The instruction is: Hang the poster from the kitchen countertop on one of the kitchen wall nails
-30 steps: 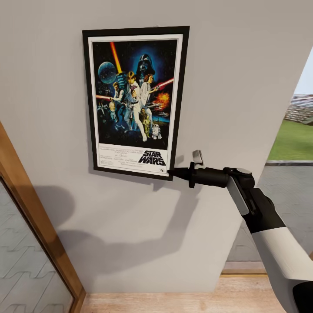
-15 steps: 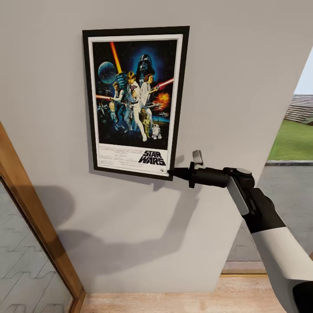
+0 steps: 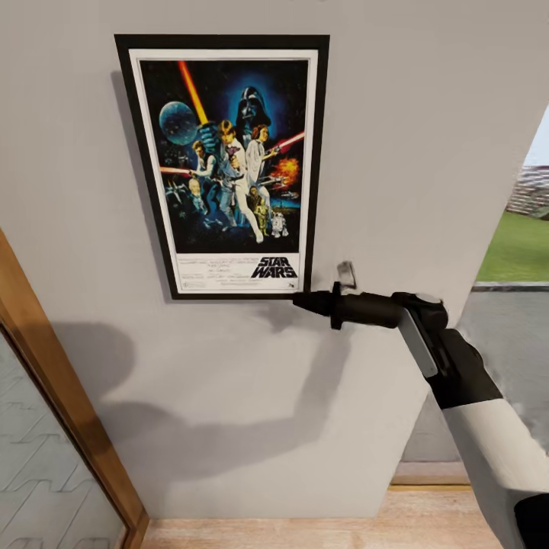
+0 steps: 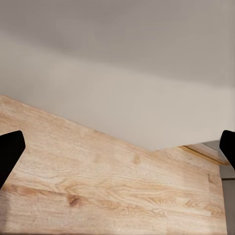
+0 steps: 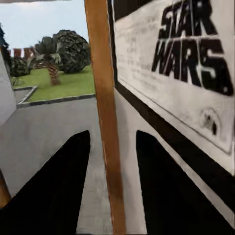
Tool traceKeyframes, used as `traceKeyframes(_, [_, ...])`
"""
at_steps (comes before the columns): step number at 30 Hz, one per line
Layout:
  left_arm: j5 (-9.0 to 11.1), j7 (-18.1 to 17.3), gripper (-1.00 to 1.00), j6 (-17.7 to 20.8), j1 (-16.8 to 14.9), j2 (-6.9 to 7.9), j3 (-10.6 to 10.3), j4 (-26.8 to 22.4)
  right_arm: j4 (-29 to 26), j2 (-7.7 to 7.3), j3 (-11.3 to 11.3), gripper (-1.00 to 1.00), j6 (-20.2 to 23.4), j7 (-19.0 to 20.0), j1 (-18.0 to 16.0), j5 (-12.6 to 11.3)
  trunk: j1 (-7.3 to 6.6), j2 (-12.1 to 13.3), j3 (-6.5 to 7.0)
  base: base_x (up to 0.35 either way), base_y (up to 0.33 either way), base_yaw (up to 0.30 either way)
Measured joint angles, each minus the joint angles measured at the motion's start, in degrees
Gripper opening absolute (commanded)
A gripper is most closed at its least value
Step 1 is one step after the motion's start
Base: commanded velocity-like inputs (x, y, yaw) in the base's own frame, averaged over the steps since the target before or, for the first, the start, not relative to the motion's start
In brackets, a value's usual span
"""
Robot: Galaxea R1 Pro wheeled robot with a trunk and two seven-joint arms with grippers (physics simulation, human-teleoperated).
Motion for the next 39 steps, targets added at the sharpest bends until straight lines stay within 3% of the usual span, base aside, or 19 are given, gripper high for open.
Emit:
traceKeyframes(18, [0.00,0.00,1.00,0.00,0.00,0.01,0.00,0.00,1.45,0.21,-0.44,1.00,0.36,-0.20,-0.01,0.04,0.01,0.02,0.01,-0.001,0.000,0.000])
traceKeyframes(30, [-0.01,0.00,1.00,-0.01,0.00,0.01,0.00,0.00,1.13,0.12,-0.44,1.00,0.17,0.81,0.85,-0.01,0.02,0.02,0.00,-0.126,0.000,0.000])
traceKeyframes(31, [0.00,0.00,1.00,-0.01,-0.01,0.00,0.02,0.01,-1.56,0.12,-0.48,1.00,-0.25,5.76,6.22,-0.03,0.07,0.08,0.04,-0.330,0.000,0.000])
traceKeyframes(32, [-0.01,0.00,1.00,-0.04,0.01,0.02,-0.03,-0.01,-2.30,0.12,-0.69,1.00,-0.41,6.03,13.20,0.06,0.02,-0.01,0.02,-0.163,0.000,0.000])
traceKeyframes(33, [-0.02,0.00,1.00,-0.08,0.01,0.01,0.01,0.00,-2.96,0.11,-3.66,1.00,-4.76,6.10,22.38,0.34,0.01,-0.03,0.13,-0.130,0.000,0.000])
traceKeyframes(34, [-0.03,0.00,1.00,-0.07,0.00,0.01,-0.06,-0.01,-2.85,0.11,-4.16,1.00,-5.48,6.07,30.92,0.48,0.03,0.04,0.19,-0.104,0.000,0.000])
traceKeyframes(36, [-0.05,0.02,1.00,-0.04,0.00,-0.01,-0.18,-0.01,-2.49,0.11,-4.75,1.00,-6.66,5.92,32.64,0.64,0.02,0.02,0.38,-0.059,0.000,0.000])
traceKeyframes(38, [-0.09,0.78,1.00,0.04,0.01,-0.09,-1.17,-0.01,2.77,0.12,-5.49,1.00,-10.78,3.29,40.46,3.84,0.01,0.01,0.55,-0.025,0.000,0.000])
traceKeyframes(39, [-0.11,1.12,1.00,0.05,0.00,-0.13,-1.61,-0.02,4.47,0.12,-5.58,1.00,-11.73,2.38,41.06,4.61,0.01,0.01,0.66,-0.014,0.000,0.000])
